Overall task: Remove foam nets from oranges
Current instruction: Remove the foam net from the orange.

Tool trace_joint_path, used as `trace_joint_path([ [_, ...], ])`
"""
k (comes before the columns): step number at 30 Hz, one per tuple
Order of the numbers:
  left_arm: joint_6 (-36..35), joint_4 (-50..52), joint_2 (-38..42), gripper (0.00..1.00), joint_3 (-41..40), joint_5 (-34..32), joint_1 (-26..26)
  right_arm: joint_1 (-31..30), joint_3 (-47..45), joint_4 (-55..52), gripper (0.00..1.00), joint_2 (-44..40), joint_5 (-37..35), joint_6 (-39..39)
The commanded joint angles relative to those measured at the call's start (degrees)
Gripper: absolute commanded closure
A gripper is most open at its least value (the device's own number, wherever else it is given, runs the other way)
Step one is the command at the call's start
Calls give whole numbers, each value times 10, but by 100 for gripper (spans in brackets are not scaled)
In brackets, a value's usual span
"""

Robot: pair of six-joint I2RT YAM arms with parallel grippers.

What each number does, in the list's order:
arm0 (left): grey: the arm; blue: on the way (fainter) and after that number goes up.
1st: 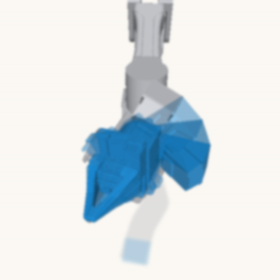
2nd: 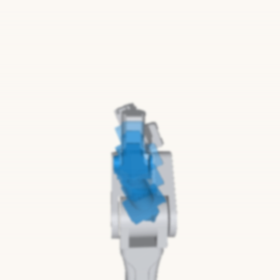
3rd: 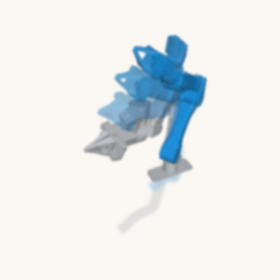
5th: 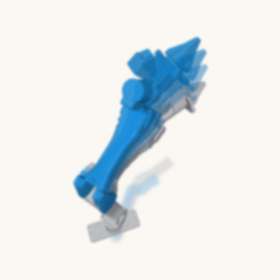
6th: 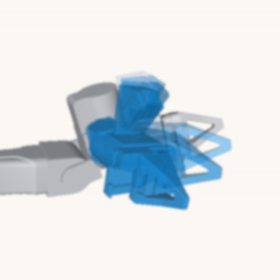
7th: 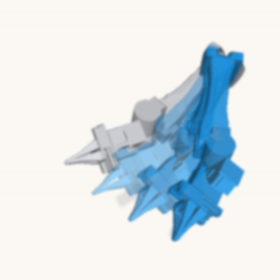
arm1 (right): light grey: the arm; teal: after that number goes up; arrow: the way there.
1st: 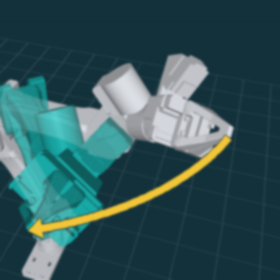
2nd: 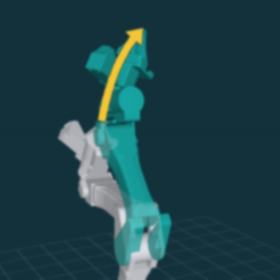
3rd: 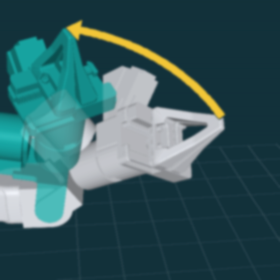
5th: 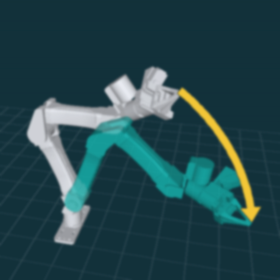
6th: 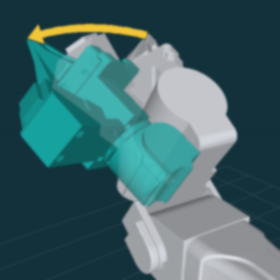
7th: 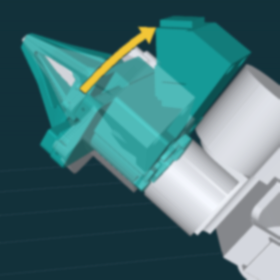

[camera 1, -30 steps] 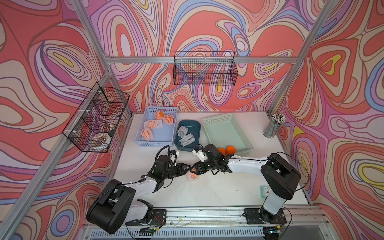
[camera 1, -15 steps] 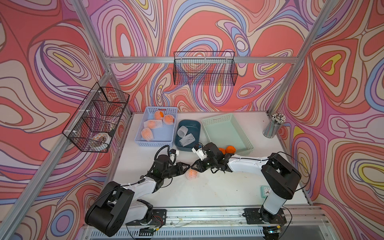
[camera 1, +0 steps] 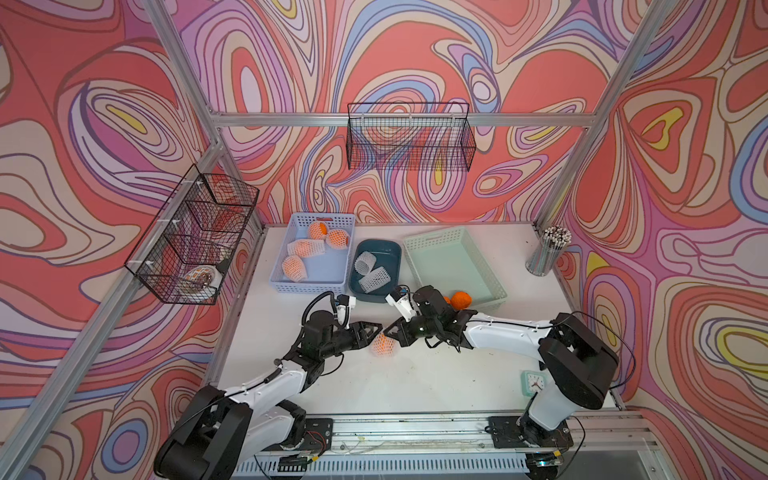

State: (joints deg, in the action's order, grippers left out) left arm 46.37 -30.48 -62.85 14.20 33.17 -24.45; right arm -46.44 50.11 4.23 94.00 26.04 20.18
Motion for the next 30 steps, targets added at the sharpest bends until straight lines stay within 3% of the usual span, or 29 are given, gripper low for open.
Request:
trace_joint_path([
  [1, -13, 51, 36, 33, -12, -27, -3, -4, -20, 25, 100, -20, 4, -11],
  [5, -36, 110, 73, 25, -15, -49, -3, -4, -36, 44, 100, -33, 5, -17],
  [10, -46, 124, 64, 23, -15, -52, -4, -4, -48, 66, 100, -36, 13, -17],
  [20, -51, -4, 16, 31, -47, 0, -8, -4, -72, 98, 100, -47, 19, -14],
  [24, -32, -115, -13, 33, -74, 19, -18, -4, -80, 123, 100, -45, 33, -6],
  [30, -53, -141, -64, 42, -68, 15, -32, -4, -75, 125, 100, -39, 34, 2],
])
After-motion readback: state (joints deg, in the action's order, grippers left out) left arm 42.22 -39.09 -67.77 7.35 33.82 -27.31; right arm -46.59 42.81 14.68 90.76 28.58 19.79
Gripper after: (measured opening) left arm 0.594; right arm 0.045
